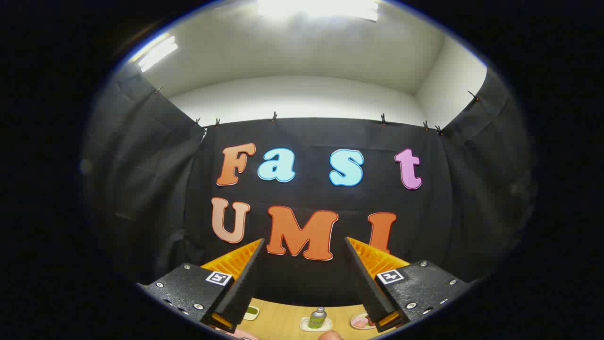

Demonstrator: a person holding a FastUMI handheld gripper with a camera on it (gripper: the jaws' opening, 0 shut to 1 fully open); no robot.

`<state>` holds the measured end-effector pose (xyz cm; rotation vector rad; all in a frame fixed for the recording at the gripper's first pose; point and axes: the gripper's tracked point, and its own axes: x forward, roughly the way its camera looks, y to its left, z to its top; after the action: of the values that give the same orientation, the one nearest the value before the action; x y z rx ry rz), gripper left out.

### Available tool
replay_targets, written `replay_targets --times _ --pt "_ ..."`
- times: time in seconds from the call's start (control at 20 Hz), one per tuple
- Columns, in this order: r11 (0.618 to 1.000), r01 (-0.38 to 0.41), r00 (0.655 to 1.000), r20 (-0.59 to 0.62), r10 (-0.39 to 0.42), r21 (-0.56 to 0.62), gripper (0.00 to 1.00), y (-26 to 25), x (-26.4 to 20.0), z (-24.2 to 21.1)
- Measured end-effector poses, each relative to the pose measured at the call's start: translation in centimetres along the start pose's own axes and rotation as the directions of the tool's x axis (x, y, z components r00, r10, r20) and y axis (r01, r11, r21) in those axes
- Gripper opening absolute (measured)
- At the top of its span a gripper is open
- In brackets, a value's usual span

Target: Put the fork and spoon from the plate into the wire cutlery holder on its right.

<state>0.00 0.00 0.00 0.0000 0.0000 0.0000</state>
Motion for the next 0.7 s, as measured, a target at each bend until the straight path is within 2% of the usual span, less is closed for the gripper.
replay_targets --times 0.7 --pt "0.999 0.031 0.998 -0.048 -0.031 0.012 0.95 0.1 -0.5 -1.4"
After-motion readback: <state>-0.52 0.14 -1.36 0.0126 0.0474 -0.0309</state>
